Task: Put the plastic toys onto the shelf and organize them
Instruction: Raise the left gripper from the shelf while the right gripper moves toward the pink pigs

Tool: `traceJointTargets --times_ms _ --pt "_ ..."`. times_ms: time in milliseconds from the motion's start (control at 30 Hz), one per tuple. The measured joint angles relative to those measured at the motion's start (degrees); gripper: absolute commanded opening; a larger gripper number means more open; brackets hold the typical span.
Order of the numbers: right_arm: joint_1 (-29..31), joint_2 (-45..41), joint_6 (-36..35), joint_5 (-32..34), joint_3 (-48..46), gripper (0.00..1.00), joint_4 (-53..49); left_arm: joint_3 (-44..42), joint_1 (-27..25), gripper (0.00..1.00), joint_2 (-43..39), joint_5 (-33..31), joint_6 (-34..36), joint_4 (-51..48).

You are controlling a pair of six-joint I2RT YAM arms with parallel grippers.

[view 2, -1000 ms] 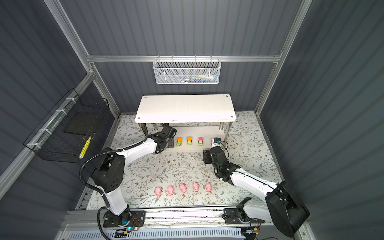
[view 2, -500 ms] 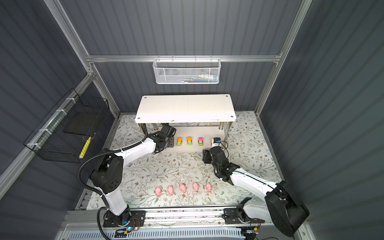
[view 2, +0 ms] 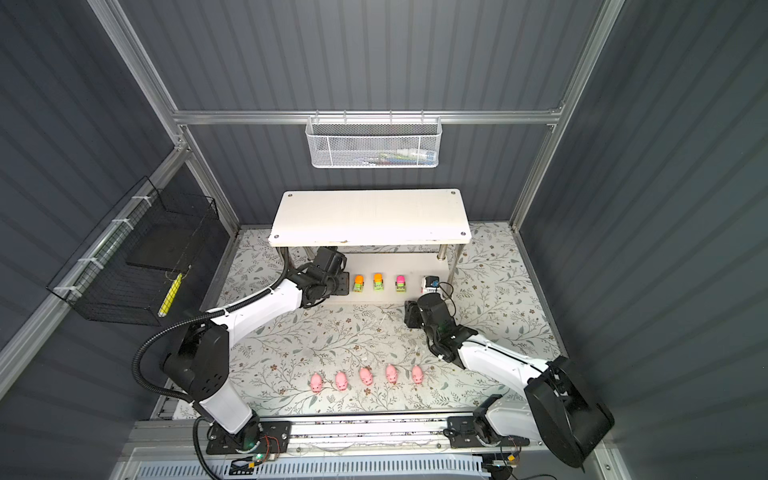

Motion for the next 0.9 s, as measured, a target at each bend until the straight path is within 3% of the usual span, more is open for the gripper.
traceJointTargets --times_ms 500,900 --pt "0.0 0.5 0.0 -0.7 0.0 0.6 0.1 -4.7 -5.8 0.62 -2.5 1.1 -3.9 4.0" --pt "0.0 -8.1 0.9 -2.9 0.0 0.64 -9.9 -10.6 -10.7 0.64 -14.9 0.8 -7.1 2.5"
